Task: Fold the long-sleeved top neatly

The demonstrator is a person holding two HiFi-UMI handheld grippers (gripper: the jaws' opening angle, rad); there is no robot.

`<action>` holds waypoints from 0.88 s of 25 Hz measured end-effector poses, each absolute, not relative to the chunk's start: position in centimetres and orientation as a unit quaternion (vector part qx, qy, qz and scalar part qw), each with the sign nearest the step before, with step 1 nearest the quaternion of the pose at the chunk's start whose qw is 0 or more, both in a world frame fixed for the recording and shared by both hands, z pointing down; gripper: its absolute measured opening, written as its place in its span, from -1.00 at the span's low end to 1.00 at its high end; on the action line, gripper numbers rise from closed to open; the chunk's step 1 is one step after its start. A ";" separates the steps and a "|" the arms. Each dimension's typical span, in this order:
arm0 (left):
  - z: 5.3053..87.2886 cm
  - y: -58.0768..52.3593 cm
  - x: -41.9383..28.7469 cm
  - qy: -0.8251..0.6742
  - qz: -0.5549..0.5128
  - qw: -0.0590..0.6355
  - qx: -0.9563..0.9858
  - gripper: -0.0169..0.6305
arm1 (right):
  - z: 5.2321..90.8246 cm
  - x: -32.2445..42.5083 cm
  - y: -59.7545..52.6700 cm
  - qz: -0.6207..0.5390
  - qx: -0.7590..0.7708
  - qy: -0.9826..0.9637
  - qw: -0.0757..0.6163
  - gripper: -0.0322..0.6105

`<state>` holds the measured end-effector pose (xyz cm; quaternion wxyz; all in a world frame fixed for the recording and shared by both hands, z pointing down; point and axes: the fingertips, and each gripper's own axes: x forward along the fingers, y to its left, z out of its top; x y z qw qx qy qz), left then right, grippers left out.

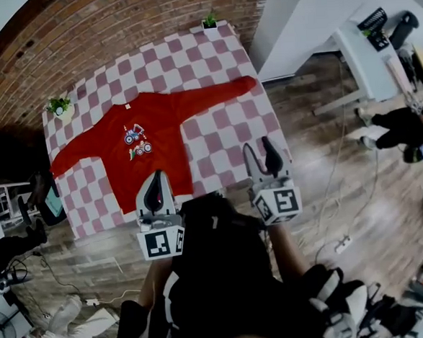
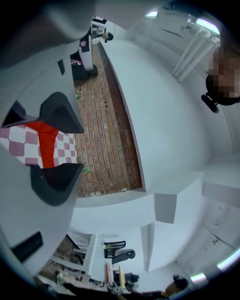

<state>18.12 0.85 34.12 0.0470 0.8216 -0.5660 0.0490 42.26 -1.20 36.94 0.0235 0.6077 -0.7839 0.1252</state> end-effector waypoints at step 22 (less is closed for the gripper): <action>52.6 -19.3 20.5 -0.535 0.157 0.111 0.823 -0.93 | 59.8 54.9 -24.6 0.374 0.663 -0.645 0.066 -0.35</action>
